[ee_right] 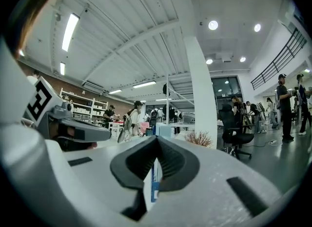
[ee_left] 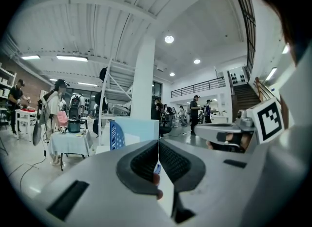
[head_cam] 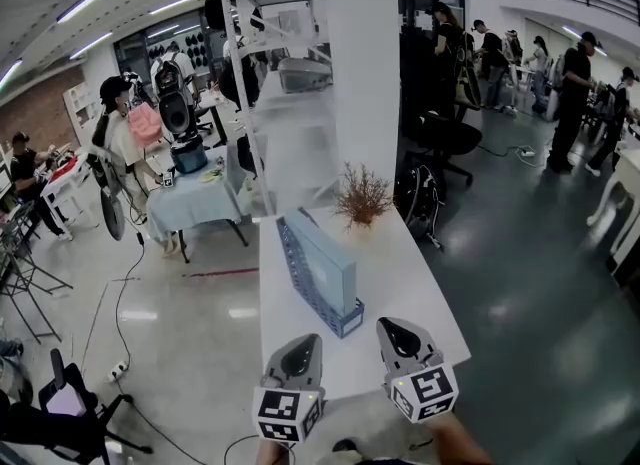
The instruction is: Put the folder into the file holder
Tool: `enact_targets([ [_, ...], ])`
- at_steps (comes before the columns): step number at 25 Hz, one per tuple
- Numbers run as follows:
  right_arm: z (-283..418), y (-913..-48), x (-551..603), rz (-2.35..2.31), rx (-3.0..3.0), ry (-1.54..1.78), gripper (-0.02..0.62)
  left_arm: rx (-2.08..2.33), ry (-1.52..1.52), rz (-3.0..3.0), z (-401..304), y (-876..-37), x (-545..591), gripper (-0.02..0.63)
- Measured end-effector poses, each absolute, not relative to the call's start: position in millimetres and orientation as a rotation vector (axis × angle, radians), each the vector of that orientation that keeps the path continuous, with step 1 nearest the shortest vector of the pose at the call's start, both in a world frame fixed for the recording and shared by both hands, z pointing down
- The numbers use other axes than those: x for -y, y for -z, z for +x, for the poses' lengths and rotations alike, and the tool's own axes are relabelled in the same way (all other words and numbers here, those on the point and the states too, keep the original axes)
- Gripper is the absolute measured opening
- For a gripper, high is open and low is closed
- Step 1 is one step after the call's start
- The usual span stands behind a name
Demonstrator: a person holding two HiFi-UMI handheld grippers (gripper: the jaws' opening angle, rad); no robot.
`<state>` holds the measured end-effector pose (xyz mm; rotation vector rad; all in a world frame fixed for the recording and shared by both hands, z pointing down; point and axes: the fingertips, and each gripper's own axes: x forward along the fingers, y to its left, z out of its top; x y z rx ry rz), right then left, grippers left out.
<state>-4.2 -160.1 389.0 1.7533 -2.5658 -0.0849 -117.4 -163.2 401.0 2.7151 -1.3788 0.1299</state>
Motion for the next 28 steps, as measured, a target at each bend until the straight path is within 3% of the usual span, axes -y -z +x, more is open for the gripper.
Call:
enact_targets([
  [28,31,-363,73,1.769,2.608,0.109,0.000,1.444,-0.085,2.716,-82,-379,76,0.006],
])
